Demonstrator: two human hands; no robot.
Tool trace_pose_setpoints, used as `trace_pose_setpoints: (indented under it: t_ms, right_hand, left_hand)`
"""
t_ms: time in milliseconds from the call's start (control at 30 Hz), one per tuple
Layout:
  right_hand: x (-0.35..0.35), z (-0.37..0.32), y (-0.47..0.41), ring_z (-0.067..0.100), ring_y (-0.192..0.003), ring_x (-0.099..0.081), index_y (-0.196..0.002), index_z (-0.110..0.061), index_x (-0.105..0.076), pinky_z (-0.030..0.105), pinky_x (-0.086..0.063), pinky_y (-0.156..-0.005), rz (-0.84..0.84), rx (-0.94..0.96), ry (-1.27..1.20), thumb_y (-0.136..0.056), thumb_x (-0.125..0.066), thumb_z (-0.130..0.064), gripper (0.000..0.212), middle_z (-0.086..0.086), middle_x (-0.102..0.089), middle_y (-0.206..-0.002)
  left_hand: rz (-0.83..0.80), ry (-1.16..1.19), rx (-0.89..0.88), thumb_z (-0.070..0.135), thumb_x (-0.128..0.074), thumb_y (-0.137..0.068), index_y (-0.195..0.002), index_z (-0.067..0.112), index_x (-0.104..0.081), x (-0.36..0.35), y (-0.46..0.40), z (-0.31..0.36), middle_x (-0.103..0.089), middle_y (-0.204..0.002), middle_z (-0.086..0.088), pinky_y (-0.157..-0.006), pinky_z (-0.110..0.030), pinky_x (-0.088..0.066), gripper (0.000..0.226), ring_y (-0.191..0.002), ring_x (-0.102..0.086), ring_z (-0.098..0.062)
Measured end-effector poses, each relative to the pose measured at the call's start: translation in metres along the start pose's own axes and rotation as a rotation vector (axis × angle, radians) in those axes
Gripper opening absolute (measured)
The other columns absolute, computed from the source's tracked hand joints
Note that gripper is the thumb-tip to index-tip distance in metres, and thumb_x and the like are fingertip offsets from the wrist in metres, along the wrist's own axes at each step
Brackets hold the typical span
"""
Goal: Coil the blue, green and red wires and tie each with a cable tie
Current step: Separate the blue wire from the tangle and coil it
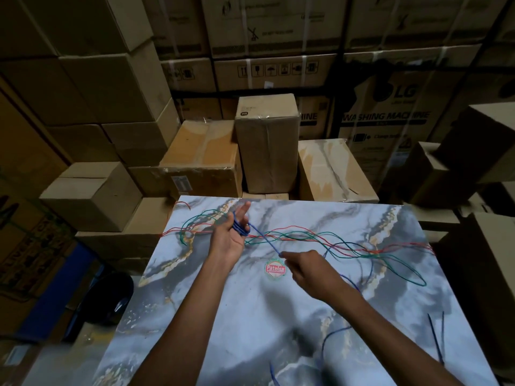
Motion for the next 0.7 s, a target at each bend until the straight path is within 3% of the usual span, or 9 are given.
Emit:
trace_pose_setpoints:
  t_ms: [67, 200, 300, 367, 500, 600, 700]
  right_hand:
    - [0.005, -0.018, 0.002, 0.041, -0.1, -0.065, -0.125, -0.021, -0.066, 0.041, -0.051, -0.078, -0.107, 0.064, 0.187, -0.099, -0.048, -0.023, 0.032, 0.018, -0.072, -0.105]
    - [0.021, -0.044, 0.004, 0.041, -0.09, -0.061, -0.092, -0.013, -0.064, 0.035, -0.036, -0.065, -0.25, 0.218, 0.341, -0.092, -0.049, -0.015, 0.015, 0.013, -0.062, -0.099]
    - [0.029, -0.052, 0.001, 0.04, -0.089, -0.063, -0.083, -0.017, -0.061, 0.039, -0.045, -0.066, -0.256, 0.357, 0.328, -0.091, -0.05, -0.017, 0.014, 0.011, -0.061, -0.097]
    - [0.037, -0.05, -0.007, 0.036, -0.093, -0.065, -0.081, -0.021, -0.063, 0.04, -0.051, -0.067, -0.161, 0.427, 0.254, -0.091, -0.051, -0.023, 0.016, 0.008, -0.066, -0.096]
    - [0.058, -0.039, -0.025, 0.017, -0.067, -0.063, -0.082, -0.026, -0.076, 0.034, -0.051, -0.063, 0.019, 0.381, 0.099, -0.088, -0.063, -0.031, 0.015, -0.003, -0.073, -0.076]
    - [0.067, -0.028, -0.033, 0.013, -0.06, -0.063, -0.085, -0.02, -0.082, 0.029, -0.051, -0.061, -0.072, 0.226, -0.176, -0.087, -0.078, -0.029, 0.011, -0.003, -0.075, -0.071]
    - [0.076, -0.015, -0.037, 0.016, -0.053, -0.052, -0.084, -0.01, -0.081, 0.028, -0.04, -0.053, -0.286, 0.039, -0.516, -0.084, -0.085, -0.027, 0.017, 0.007, -0.073, -0.069]
  left_hand:
    - [-0.039, -0.151, -0.018, 0.017, -0.031, -0.108, -0.141, -0.002, -0.044, -0.001, 0.002, -0.007, -0.076, -0.106, -0.005, -0.059, -0.022, -0.055, 0.04, -0.068, -0.07, -0.012]
    - [-0.119, -0.464, -0.011, 0.016, -0.034, -0.107, -0.135, -0.003, -0.048, 0.0, 0.009, -0.022, -0.076, -0.105, -0.009, -0.069, -0.027, -0.056, 0.037, -0.074, -0.072, -0.019]
    - [-0.243, -0.749, 0.008, 0.019, -0.039, -0.106, -0.128, 0.003, -0.057, 0.004, 0.017, -0.03, -0.076, -0.104, -0.009, -0.075, -0.029, -0.053, 0.032, -0.077, -0.072, -0.02]
    - [-0.326, -0.834, 0.041, 0.021, -0.049, -0.101, -0.118, 0.007, -0.063, 0.003, 0.026, -0.035, -0.077, -0.093, -0.003, -0.074, -0.027, -0.052, 0.026, -0.075, -0.069, -0.015]
    - [-0.429, -0.794, 0.12, 0.018, -0.051, -0.091, -0.091, -0.001, -0.064, 0.001, 0.04, -0.039, -0.068, -0.074, -0.01, -0.058, -0.025, -0.05, 0.023, -0.055, -0.061, -0.018]
    - [-0.454, -0.78, 0.185, 0.01, -0.044, -0.098, -0.081, 0.005, -0.062, 0.006, 0.043, -0.036, -0.059, -0.06, -0.011, -0.05, -0.026, -0.036, 0.025, -0.047, -0.049, -0.017]
    - [-0.529, -0.801, 0.311, 0.015, -0.044, -0.095, -0.091, 0.002, -0.059, -0.002, 0.05, -0.032, -0.047, -0.054, -0.001, -0.057, -0.034, -0.014, 0.02, -0.048, -0.034, -0.012]
Point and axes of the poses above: each hand's wrist, its own y-axis away from the middle knuckle, its own x-axis out of the back of the hand, z = x × y, the point moved 1 cm from there along -y, towards the middle knuckle
